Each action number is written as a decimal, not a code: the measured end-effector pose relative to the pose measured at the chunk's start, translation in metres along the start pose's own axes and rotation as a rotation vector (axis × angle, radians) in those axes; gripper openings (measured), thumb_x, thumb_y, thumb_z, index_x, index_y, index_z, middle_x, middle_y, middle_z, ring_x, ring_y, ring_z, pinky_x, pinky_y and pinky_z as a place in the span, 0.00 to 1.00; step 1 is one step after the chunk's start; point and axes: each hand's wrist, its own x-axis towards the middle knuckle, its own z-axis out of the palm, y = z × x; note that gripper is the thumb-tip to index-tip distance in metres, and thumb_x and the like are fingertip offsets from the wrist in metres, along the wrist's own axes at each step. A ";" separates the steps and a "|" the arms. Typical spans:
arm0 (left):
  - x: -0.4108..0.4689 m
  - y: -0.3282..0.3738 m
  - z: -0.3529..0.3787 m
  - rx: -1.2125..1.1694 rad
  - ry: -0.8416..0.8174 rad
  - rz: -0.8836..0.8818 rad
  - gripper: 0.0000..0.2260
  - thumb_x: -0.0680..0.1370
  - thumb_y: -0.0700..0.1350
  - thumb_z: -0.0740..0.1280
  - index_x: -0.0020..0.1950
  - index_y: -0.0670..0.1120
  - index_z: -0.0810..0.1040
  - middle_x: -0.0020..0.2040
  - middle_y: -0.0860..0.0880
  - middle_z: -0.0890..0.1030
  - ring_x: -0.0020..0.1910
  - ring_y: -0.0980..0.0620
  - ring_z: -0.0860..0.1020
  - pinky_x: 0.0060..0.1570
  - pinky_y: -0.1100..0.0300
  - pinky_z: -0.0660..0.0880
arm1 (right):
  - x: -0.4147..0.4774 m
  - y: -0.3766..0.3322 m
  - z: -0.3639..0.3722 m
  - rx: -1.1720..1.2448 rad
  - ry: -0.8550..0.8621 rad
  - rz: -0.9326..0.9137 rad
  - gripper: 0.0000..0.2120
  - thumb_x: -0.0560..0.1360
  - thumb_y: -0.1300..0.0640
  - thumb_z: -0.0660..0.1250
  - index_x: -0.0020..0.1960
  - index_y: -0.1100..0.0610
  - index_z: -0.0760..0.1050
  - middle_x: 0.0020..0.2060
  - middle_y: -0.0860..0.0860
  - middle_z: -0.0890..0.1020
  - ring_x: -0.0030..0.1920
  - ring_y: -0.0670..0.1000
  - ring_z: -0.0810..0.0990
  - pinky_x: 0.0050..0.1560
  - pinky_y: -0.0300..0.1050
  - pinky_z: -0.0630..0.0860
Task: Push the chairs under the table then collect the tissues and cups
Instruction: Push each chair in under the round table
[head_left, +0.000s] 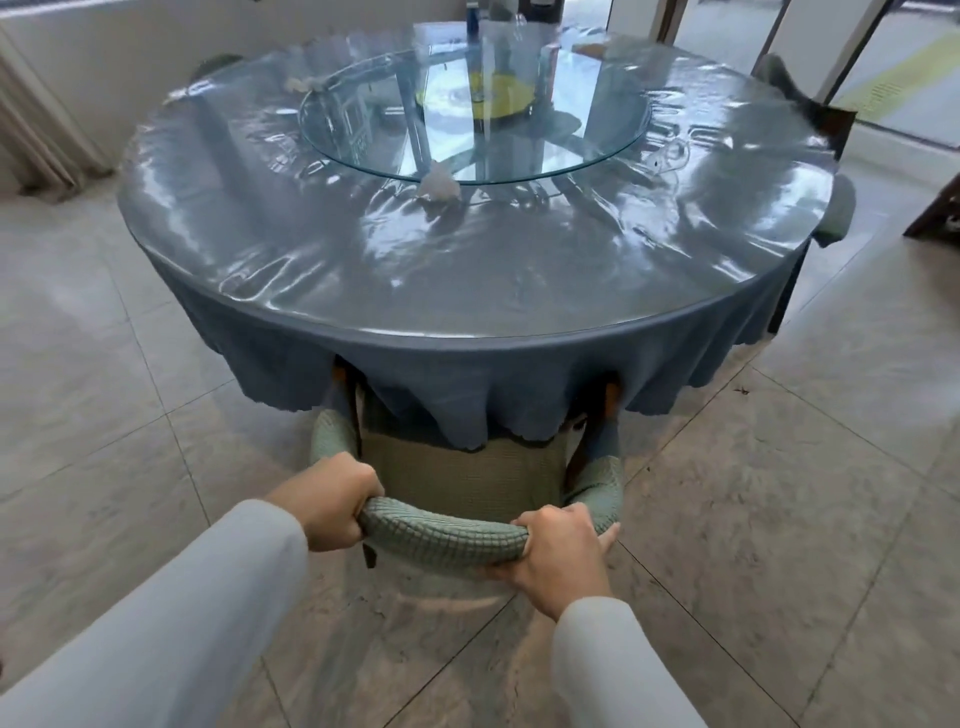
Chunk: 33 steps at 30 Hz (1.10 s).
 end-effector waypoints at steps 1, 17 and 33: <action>0.005 0.000 0.000 0.001 -0.004 0.000 0.03 0.69 0.46 0.69 0.38 0.54 0.80 0.33 0.59 0.78 0.33 0.60 0.76 0.32 0.69 0.68 | 0.002 0.002 0.001 0.003 0.005 0.006 0.27 0.64 0.27 0.69 0.54 0.43 0.82 0.47 0.42 0.80 0.60 0.52 0.69 0.69 0.79 0.51; 0.053 -0.086 0.021 -0.152 0.060 -0.168 0.24 0.72 0.47 0.70 0.68 0.59 0.74 0.64 0.56 0.78 0.68 0.49 0.71 0.65 0.48 0.73 | 0.095 -0.085 0.031 -0.127 0.080 0.006 0.48 0.64 0.25 0.67 0.78 0.38 0.53 0.74 0.50 0.65 0.73 0.58 0.61 0.66 0.81 0.49; 0.151 -0.138 -0.021 0.076 0.412 -0.281 0.56 0.72 0.59 0.73 0.76 0.60 0.26 0.78 0.42 0.28 0.76 0.35 0.30 0.69 0.23 0.43 | 0.210 -0.137 0.007 -0.141 0.272 0.037 0.63 0.63 0.33 0.77 0.78 0.38 0.32 0.78 0.64 0.38 0.78 0.65 0.38 0.68 0.81 0.47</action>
